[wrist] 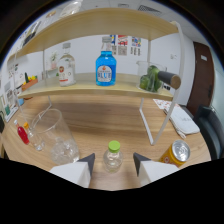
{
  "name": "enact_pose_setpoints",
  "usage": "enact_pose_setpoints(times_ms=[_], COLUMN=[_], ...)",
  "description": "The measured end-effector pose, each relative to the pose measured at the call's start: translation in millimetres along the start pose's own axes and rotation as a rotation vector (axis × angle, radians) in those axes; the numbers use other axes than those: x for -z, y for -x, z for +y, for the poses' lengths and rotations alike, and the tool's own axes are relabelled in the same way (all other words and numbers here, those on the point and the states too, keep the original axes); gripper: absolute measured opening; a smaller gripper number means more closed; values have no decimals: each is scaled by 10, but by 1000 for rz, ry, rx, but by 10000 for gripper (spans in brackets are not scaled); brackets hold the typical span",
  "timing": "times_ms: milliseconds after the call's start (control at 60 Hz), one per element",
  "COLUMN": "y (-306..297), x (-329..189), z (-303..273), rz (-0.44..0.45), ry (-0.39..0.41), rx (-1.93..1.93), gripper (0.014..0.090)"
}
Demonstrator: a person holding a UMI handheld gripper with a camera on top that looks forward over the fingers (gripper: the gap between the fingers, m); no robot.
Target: Make me a cup of Vodka Sunrise.
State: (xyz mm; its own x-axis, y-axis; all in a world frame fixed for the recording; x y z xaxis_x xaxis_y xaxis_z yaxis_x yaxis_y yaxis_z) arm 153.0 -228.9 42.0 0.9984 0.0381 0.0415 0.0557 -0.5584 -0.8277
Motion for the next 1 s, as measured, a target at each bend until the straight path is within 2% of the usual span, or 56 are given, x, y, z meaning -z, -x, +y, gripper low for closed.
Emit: enact_pose_setpoints(times_ms=[67,100,300,533,800,1000], y=[11,3,156,596,1091,1193], x=[184,287,914,1409,1596,1630], z=[-90,-161,-373,-504,-518,-457], rz=[20,38,84,85,41,51], ry=[4,-5,25,46,52,69], rx=[4,0,-48,-57,-44,-27], gripper=[833,867,863,859,856,858])
